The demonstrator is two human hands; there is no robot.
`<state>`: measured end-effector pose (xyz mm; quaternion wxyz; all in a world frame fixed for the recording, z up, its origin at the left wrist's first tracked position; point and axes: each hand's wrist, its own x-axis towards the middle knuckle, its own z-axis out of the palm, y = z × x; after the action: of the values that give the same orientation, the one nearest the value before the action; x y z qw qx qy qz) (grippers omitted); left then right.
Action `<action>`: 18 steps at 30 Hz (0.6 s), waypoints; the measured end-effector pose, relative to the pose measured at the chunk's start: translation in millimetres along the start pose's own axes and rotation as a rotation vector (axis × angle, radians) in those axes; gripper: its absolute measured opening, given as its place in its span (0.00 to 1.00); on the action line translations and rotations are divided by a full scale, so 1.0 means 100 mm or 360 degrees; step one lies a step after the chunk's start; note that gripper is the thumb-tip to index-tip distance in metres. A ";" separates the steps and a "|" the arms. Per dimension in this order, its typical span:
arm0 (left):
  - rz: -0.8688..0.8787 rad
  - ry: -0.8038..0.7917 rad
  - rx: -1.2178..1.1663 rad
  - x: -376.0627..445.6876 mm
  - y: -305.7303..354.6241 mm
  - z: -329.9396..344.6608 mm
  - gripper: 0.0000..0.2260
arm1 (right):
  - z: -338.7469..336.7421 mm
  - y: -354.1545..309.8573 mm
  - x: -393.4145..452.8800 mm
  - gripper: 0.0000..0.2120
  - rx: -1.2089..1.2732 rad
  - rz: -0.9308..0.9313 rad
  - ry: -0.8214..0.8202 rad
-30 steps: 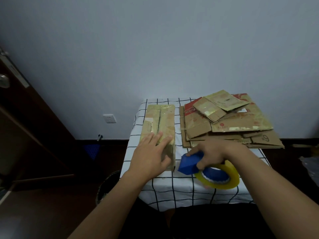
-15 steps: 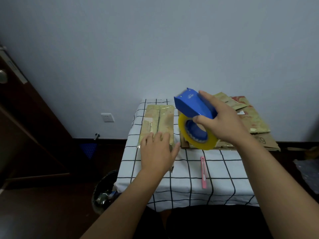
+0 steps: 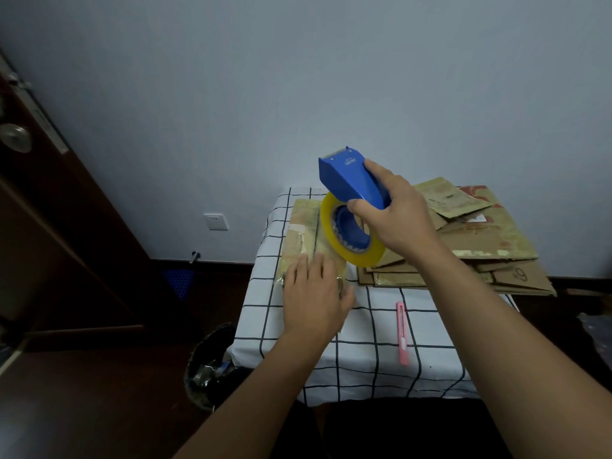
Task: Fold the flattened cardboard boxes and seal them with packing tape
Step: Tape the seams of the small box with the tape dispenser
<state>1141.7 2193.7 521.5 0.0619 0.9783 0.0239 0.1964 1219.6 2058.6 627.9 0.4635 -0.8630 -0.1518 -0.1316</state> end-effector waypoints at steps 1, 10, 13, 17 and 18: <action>0.0006 0.0007 0.0012 0.00 0.00 0.01 0.20 | 0.00 0.00 0.00 0.33 -0.0016 -0.0002 -0.0008; 0.0182 -0.0058 -0.0048 -0.01 -0.23 -0.01 0.24 | 0.02 -0.13 0.03 0.33 -0.0197 -0.0096 -0.0123; 0.0218 -0.0143 -0.0126 0.01 -0.25 -0.08 0.23 | 0.02 -0.15 0.04 0.33 -0.0205 -0.0093 -0.0127; 0.0250 -0.0172 -0.0137 0.03 -0.28 -0.10 0.21 | 0.02 -0.14 0.05 0.33 -0.0193 -0.0091 -0.0120; 0.0265 -0.0146 -0.0129 0.03 -0.27 -0.11 0.19 | 0.01 -0.13 0.05 0.33 -0.0188 -0.0090 -0.0115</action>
<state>1139.3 2222.2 528.6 0.0861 0.9815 -0.0682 0.1568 1218.8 2067.4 638.9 0.4023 -0.8883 -0.1847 -0.1223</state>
